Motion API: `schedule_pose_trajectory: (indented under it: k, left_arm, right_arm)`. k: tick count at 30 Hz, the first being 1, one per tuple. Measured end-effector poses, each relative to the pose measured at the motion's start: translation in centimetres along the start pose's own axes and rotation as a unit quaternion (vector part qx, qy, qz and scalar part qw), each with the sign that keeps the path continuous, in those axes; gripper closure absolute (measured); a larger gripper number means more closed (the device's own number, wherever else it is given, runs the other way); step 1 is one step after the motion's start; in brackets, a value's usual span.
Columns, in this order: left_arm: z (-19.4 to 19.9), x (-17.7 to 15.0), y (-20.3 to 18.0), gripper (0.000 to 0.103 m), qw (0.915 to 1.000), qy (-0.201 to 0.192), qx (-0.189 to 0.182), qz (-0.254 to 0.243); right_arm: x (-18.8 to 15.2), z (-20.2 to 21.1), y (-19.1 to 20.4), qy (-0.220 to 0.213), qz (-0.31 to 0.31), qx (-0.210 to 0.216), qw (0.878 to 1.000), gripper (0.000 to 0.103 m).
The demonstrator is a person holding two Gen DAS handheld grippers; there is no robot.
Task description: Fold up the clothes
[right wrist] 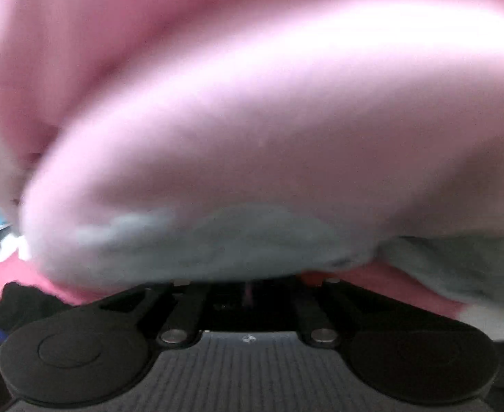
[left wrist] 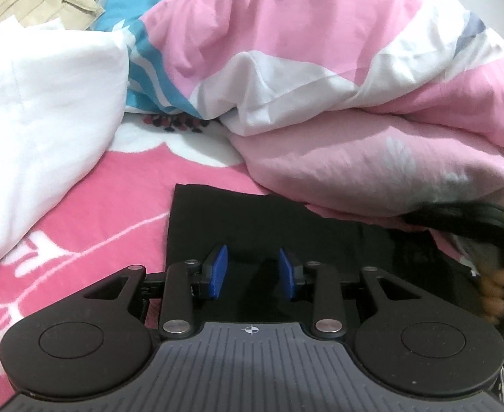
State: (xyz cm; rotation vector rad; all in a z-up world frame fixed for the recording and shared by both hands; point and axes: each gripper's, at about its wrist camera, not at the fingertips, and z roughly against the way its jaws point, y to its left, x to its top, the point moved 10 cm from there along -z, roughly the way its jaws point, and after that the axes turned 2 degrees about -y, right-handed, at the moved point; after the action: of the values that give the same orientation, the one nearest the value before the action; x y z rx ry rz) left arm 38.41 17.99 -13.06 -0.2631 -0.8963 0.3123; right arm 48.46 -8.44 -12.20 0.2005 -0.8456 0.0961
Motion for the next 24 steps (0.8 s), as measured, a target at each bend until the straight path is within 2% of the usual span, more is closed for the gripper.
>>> schedule_pose_trajectory:
  k: [2, 5, 6, 7, 10, 12, 15, 21, 22, 24]
  left_arm:
    - [0.0, -0.1, 0.0, 0.07, 1.0, 0.002, 0.0, 0.002]
    - [-0.2, -0.2, 0.0, 0.07, 1.0, 0.004, 0.004, 0.0]
    - [-0.2, -0.3, 0.0, 0.07, 1.0, 0.004, 0.005, -0.001]
    - [-0.1, -0.3, 0.0, 0.07, 1.0, 0.005, 0.005, 0.0]
    - [-0.1, -0.4, 0.1, 0.07, 1.0, 0.006, 0.004, 0.001]
    - [-0.1, -0.4, 0.2, 0.07, 1.0, 0.008, 0.002, 0.003]
    - [-0.1, -0.4, 0.3, 0.07, 0.9999, 0.012, 0.0, 0.008]
    - [-0.1, -0.3, 0.5, 0.07, 0.9997, 0.016, -0.003, 0.016]
    - [-0.1, -0.3, 0.5, 0.07, 0.9997, 0.016, -0.004, 0.018]
    - [-0.1, -0.3, 0.5, 0.07, 0.9997, 0.016, -0.004, 0.02]
  right_arm:
    - [-1.8, 3.8, 1.8, 0.002, 0.011, 0.04, 0.999, 0.095]
    - [-6.6, 9.5, 6.4, 0.043, 0.039, 0.126, 0.99, 0.08]
    - [-8.3, 11.5, 7.9, 0.056, 0.048, 0.155, 0.985, 0.079]
    - [-10.0, 12.4, 9.2, 0.066, 0.056, 0.162, 0.983, 0.079]
    - [-15.1, 13.9, 13.0, 0.094, 0.081, 0.162, 0.979, 0.078]
    - [-16.4, 13.9, 14.0, 0.084, 0.088, 0.14, 0.983, 0.078]
    - [-16.0, 12.6, 14.0, 0.07, 0.081, 0.114, 0.988, 0.078]
    - [-14.4, 11.1, 13.1, 0.062, 0.094, 0.088, 0.99, 0.078]
    - [-14.5, 11.2, 13.0, 0.059, 0.099, 0.085, 0.99, 0.081]
    - [-14.5, 11.3, 13.3, 0.053, 0.107, 0.086, 0.989, 0.094]
